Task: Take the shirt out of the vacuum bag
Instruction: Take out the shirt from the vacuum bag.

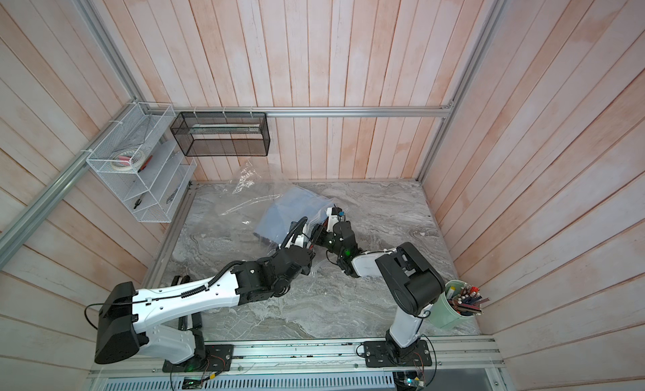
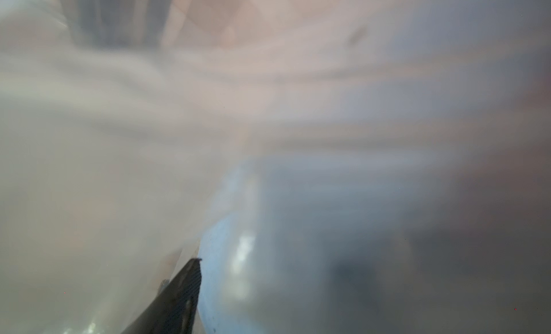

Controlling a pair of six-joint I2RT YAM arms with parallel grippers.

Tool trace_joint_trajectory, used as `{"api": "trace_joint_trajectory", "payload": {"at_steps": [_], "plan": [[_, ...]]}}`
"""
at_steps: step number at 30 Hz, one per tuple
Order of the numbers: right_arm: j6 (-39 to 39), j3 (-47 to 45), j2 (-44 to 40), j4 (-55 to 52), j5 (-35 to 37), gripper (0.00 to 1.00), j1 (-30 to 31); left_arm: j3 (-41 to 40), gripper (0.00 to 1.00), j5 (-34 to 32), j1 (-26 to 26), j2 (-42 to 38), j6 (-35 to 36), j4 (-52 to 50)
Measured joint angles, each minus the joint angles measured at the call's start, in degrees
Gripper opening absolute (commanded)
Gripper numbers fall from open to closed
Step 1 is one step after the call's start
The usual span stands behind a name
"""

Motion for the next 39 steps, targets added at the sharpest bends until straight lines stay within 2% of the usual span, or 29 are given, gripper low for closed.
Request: {"api": "trace_joint_trajectory", "payload": {"at_steps": [7, 17, 30, 39], "plan": [[0.02, 1.75, 0.31, -1.4, -1.33, 0.68, -0.57, -0.15, 0.0, -0.02, 0.0, 0.0, -0.5, 0.17], [0.94, 1.11, 0.28, -2.54, -4.42, 0.69, -4.61, -1.2, 0.0, 0.02, -0.02, 0.0, -1.25, 0.28], [0.92, 1.16, 0.94, -5.6, -6.38, 0.69, -4.85, -1.22, 0.0, 0.07, -0.02, 0.0, -1.68, -0.02], [0.92, 4.22, 4.48, -6.88, -6.45, 0.68, -4.85, -1.22, 0.0, 0.07, -0.02, 0.02, -1.7, -0.04]]}}
